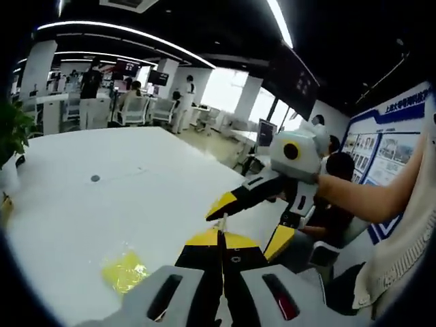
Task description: Compare the silicone blocks by pressing each to a similar depth, holding the contact briefly, and releasing to observe deformation and rebound differences across the visible hardness samples.
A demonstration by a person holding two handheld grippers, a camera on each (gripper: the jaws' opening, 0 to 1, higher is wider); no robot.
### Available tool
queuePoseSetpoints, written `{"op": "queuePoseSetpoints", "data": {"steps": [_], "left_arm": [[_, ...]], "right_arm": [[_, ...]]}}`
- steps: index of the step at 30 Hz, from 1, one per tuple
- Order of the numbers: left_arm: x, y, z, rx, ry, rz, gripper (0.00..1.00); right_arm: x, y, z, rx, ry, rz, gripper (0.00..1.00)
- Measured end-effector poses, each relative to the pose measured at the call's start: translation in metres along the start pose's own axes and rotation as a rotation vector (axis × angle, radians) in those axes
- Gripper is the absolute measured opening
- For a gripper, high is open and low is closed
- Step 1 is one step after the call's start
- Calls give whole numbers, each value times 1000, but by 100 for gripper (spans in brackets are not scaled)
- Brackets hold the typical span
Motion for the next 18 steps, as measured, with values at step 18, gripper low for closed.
{"op": "queuePoseSetpoints", "data": {"steps": [18], "left_arm": [[-3,65,14,-8,-20,-81,0]], "right_arm": [[-25,-94,-85,89,259,-225,56]]}}
Point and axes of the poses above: the point that each gripper's makers call its tool centre point, and the gripper's own axes: y roughly forward along the fingers, x roughly to its right, z roughly out of its top, the point moved 10 cm from there along -y, roughly backward along the fingers, and after that the axes turned 15 degrees about -x, right-handed, at the moved point
